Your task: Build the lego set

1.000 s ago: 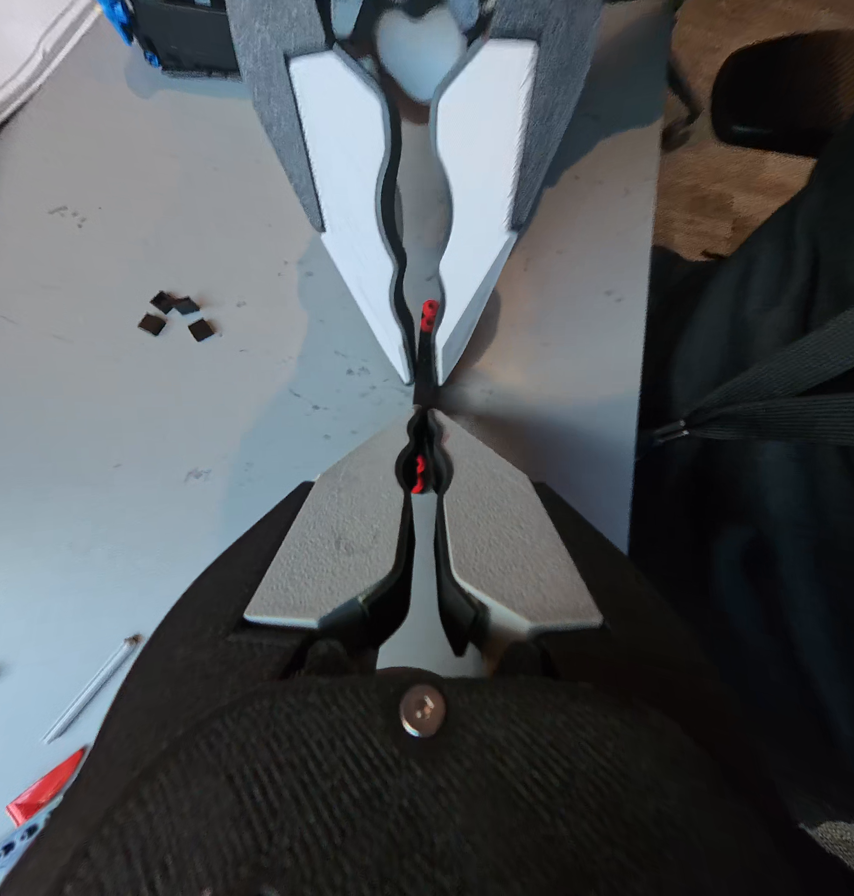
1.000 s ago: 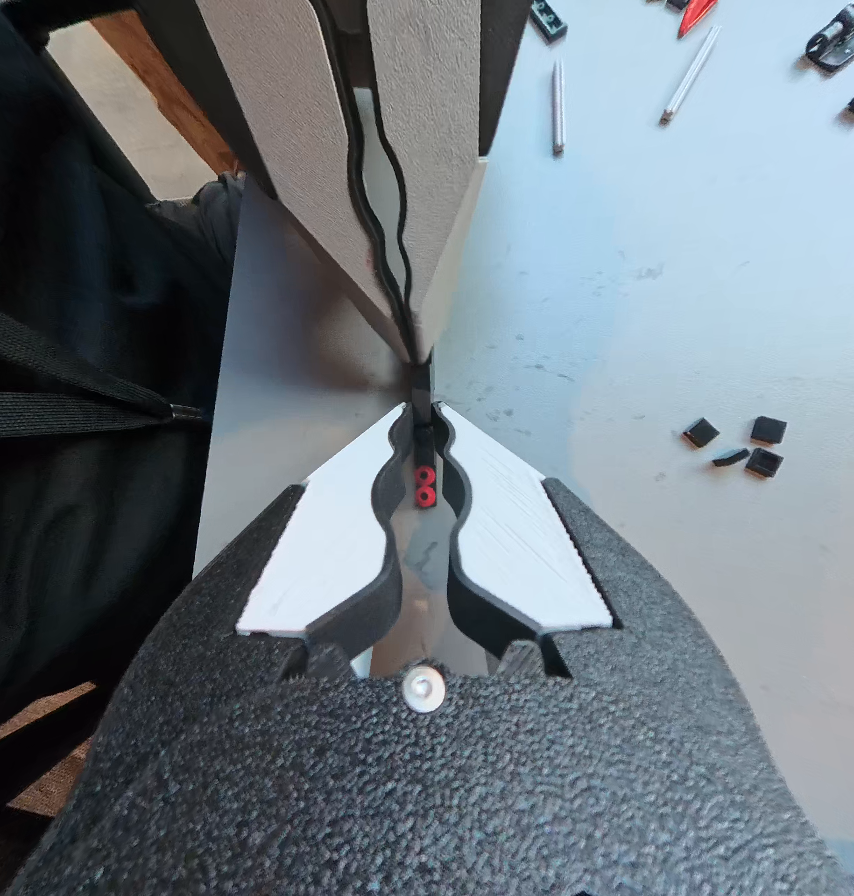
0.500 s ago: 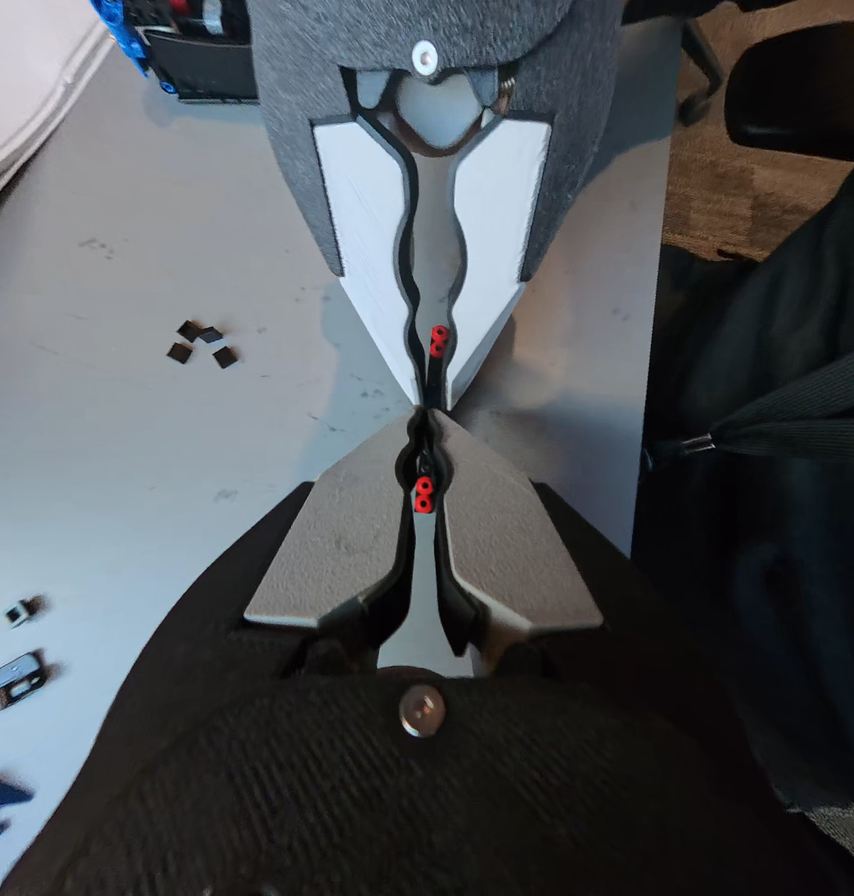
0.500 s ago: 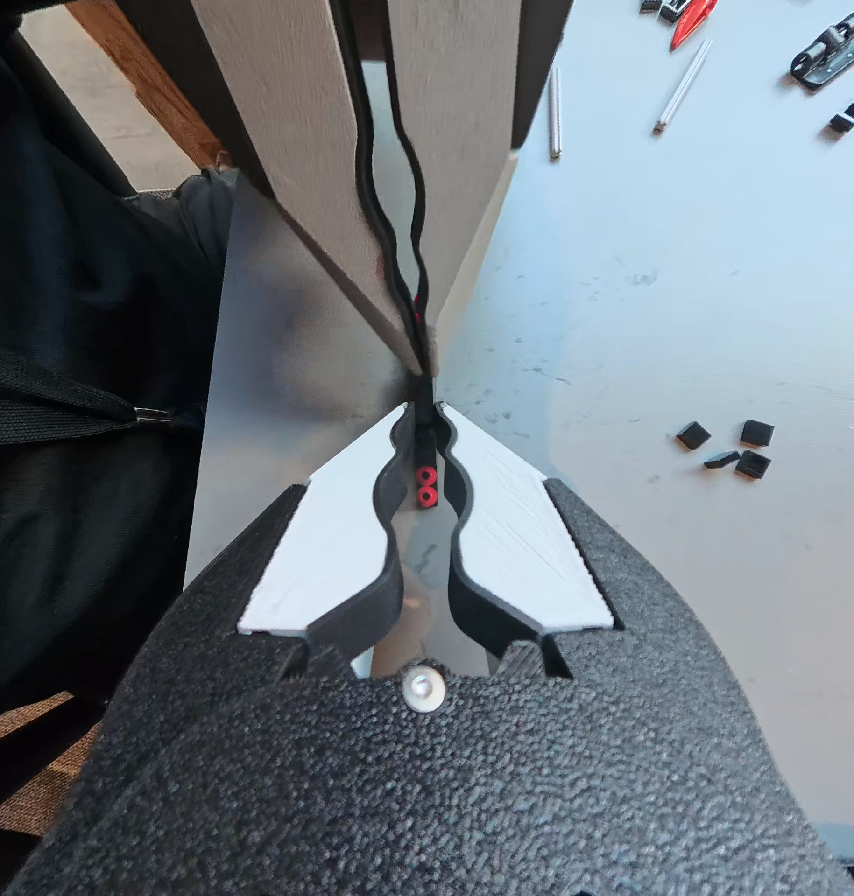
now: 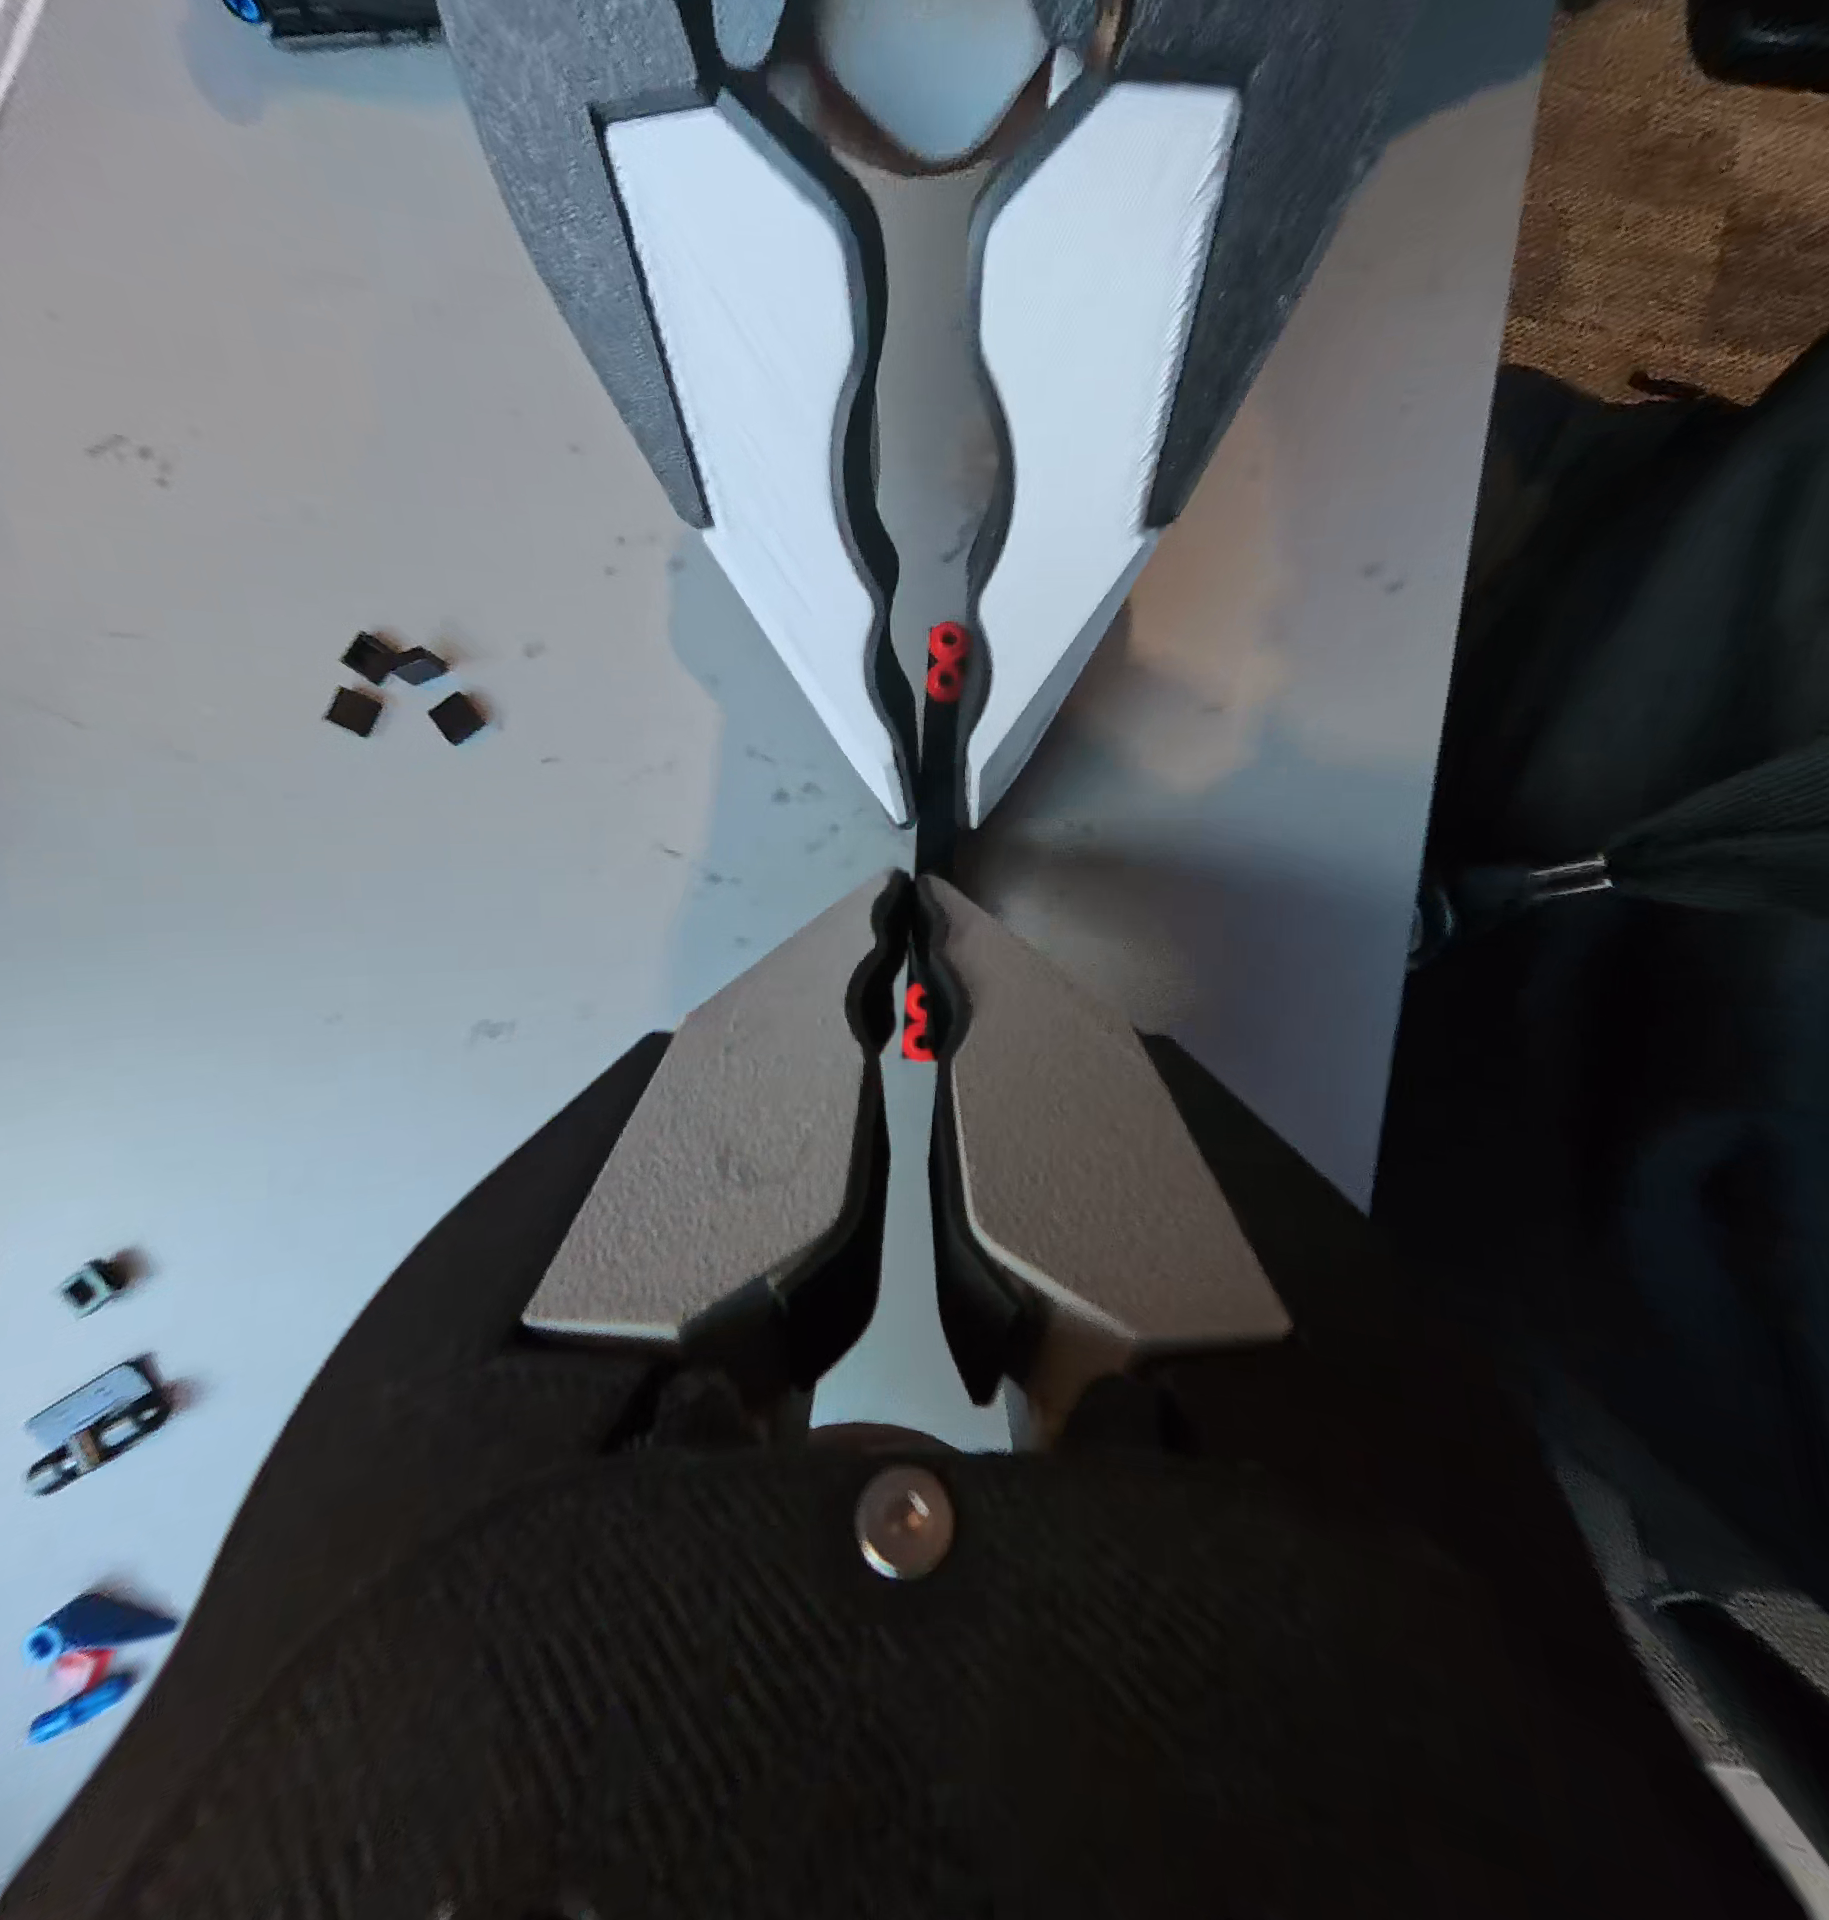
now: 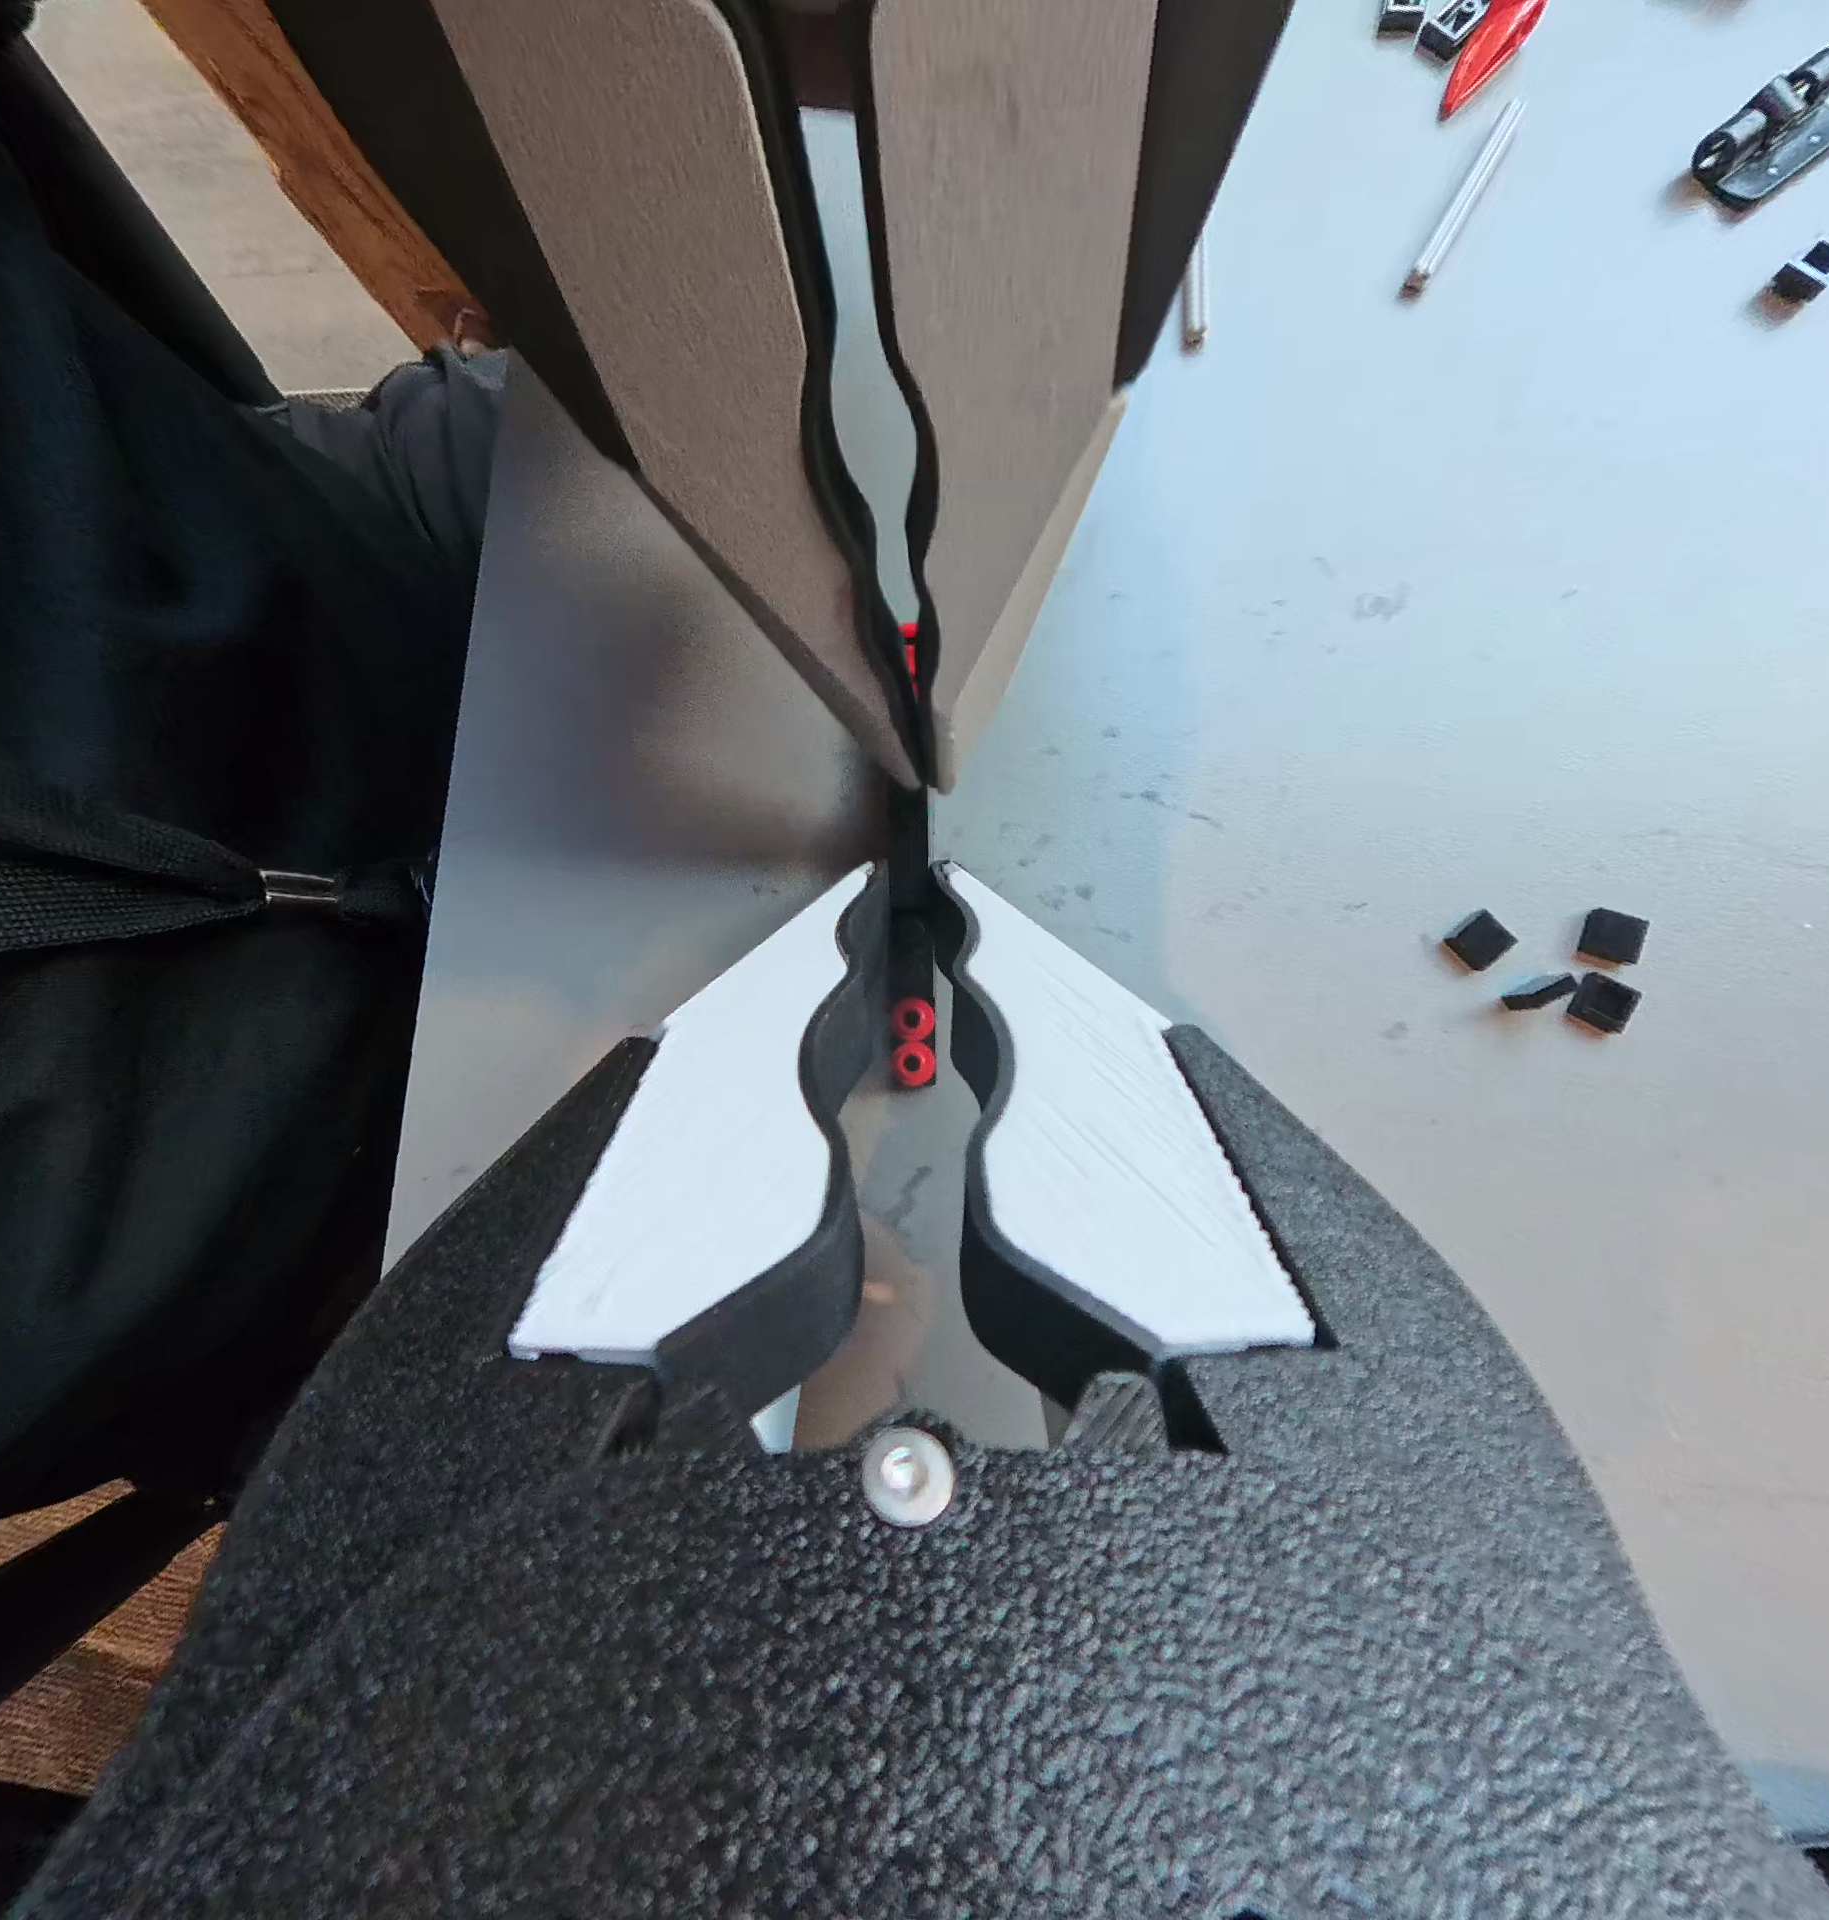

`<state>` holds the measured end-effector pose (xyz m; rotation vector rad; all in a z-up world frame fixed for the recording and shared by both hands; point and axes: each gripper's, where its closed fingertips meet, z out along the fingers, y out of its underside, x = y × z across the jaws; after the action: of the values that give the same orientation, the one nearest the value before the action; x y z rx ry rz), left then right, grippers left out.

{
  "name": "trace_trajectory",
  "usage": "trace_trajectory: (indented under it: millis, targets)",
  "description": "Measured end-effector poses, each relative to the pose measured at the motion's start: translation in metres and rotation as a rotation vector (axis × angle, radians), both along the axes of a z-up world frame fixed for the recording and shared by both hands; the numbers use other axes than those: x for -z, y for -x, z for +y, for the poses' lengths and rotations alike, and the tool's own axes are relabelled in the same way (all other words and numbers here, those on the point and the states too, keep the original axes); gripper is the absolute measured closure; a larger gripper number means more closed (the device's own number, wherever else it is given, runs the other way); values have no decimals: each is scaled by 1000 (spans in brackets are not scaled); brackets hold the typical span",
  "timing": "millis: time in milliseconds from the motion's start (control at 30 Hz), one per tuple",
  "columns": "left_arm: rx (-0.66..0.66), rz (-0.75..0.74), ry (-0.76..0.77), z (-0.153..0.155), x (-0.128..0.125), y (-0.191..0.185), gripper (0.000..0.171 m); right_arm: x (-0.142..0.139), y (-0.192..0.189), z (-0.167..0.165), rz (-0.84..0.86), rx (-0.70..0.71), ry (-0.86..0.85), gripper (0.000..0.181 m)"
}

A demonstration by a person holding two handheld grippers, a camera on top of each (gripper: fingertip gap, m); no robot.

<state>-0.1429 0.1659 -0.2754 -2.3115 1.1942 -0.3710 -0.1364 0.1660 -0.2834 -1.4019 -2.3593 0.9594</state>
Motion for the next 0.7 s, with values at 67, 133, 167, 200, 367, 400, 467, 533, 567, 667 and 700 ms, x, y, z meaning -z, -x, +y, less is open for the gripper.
trace_trajectory:
  millis: [67,133,167,200,367,400,467,533,567,667,700]
  targets:
    - [5,-20,-1,1,-7,-3,171,0,0,0,-2,-4,-1,174]
    - [28,-2,23,0,4,-5,171,0,0,0,-2,-7,-1,174]
    - [27,-17,52,-3,4,-7,171,0,0,0,-1,-7,0,174]
    - [27,21,37,-1,5,-3,171,0,0,0,1,-6,0,174]
    - [27,-36,42,1,4,-8,171,0,0,0,9,-3,7,174]
    - [25,-12,34,3,4,-5,171,0,0,0,7,-4,8,174]
    - [11,107,21,6,13,11,171,-1,0,0,6,-2,4,174]
    - [-34,46,35,6,8,12,171,-1,1,0,5,16,12,174]
    - [-62,-8,2,9,-1,12,171,-1,1,0,11,24,23,174]
    - [-114,-125,-71,9,-26,16,171,-2,1,1,23,51,65,174]
    - [-107,-121,-66,5,-26,17,171,-2,1,1,22,65,90,174]
